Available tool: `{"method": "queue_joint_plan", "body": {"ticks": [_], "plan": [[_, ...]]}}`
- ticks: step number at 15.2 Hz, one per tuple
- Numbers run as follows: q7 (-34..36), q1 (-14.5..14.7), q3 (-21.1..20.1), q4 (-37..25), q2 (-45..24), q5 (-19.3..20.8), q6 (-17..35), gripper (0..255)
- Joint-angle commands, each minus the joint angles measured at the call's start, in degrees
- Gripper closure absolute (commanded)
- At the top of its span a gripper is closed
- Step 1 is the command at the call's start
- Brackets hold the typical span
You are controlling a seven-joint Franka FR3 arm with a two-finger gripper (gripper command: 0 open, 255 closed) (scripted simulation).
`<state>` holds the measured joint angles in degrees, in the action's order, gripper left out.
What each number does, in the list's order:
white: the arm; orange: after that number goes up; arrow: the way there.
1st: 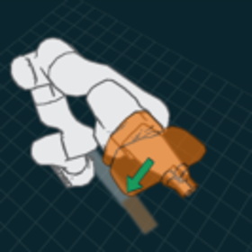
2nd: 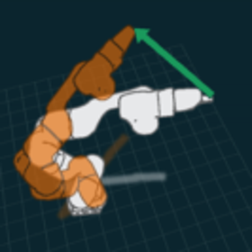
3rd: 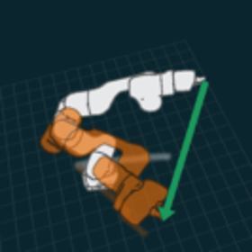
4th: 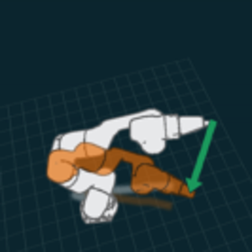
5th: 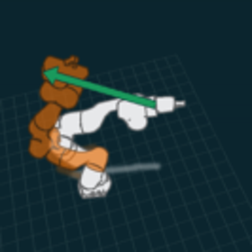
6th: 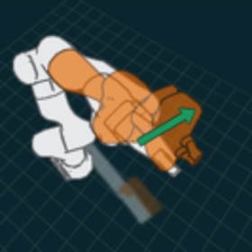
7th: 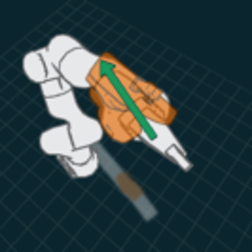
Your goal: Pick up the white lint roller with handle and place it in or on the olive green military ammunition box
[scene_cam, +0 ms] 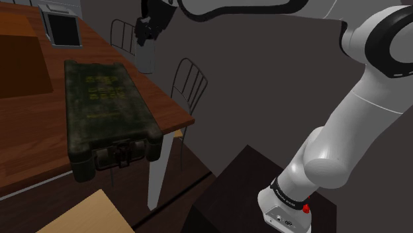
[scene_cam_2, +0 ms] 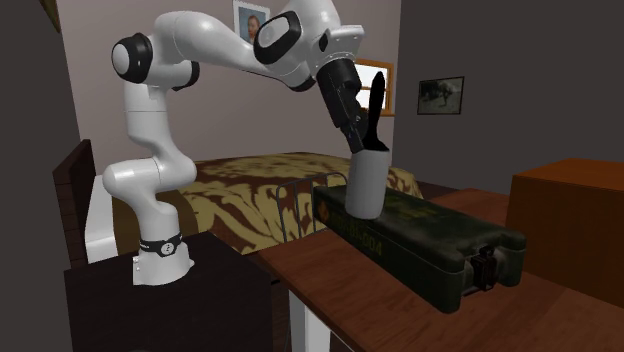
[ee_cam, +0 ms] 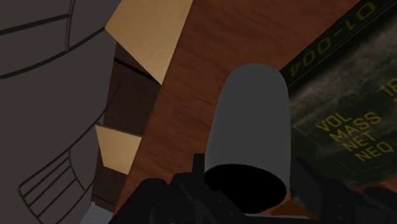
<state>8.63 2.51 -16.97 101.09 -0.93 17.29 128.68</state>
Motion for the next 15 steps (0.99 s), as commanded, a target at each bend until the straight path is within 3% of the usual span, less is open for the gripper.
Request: {"method": "queue_joint_plan", "body": {"ticks": [1, 8, 15], "plan": [[-0.5, 0.0, 0.0, -1.3, 0.2, -0.4, -1.4, 255], [-1.9, 0.2, -0.2, -7.0, -0.3, -1.1, -6.5, 255], [8.6, 5.6, -4.7, -10.8, -3.2, 4.6, -10.7, 255]]}}
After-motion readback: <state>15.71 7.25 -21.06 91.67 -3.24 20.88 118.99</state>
